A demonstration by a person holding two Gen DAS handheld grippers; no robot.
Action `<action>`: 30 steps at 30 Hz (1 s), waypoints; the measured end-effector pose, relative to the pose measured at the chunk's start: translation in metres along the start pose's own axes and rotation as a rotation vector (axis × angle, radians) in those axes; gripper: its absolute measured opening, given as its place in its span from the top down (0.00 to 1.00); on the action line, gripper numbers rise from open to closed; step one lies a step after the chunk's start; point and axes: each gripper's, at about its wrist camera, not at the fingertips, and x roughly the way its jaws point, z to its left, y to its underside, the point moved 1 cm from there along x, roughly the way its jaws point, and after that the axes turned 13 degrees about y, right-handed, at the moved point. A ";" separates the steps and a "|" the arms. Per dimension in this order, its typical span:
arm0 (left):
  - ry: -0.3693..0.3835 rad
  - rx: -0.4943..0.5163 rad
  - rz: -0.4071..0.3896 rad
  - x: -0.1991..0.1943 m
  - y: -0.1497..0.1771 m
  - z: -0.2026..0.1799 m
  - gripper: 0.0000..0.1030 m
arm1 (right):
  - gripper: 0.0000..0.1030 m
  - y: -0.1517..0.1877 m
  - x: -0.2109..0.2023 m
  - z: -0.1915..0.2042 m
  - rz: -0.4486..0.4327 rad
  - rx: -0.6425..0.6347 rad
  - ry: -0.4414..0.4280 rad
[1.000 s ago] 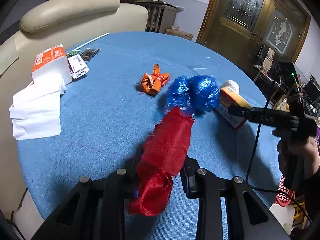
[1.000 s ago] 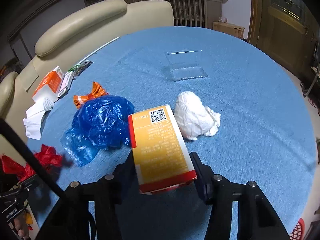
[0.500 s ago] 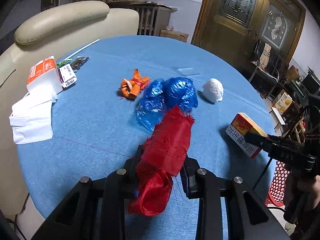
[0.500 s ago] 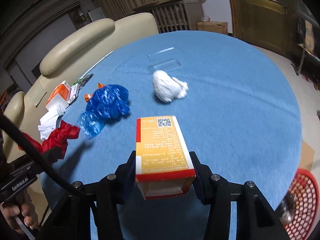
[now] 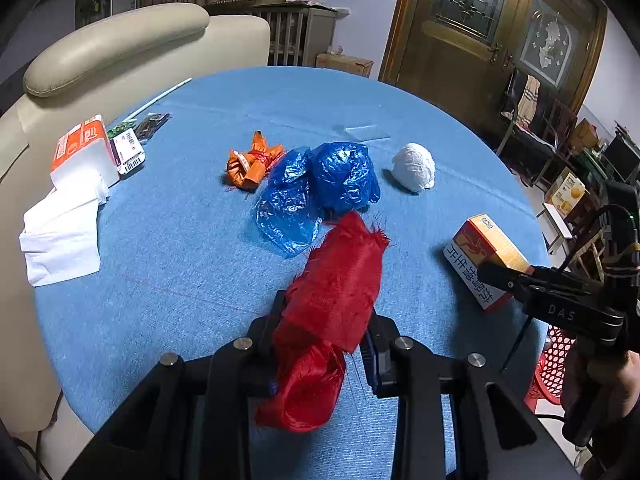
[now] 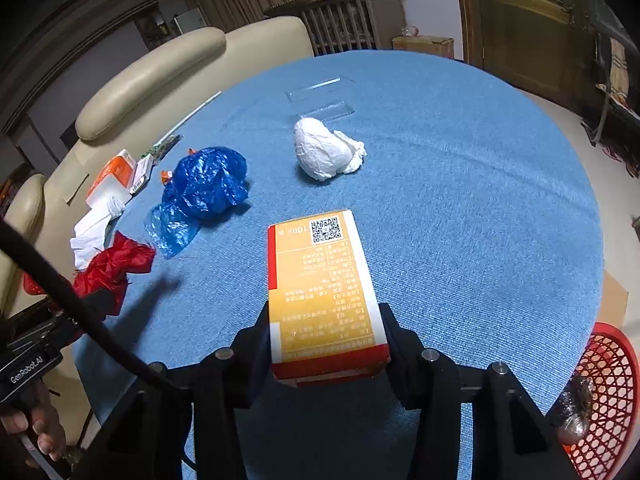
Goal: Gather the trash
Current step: 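Carry the red mesh bag and orange-and-white box toward the red wastebasket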
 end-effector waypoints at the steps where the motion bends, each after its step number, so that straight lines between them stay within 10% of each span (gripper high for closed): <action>1: 0.000 0.003 -0.001 0.000 0.000 -0.002 0.67 | 0.51 0.001 -0.003 -0.001 -0.007 0.009 -0.002; 30: 0.109 0.203 0.028 0.034 -0.027 -0.120 0.67 | 0.51 0.046 -0.105 -0.115 -0.176 0.307 0.052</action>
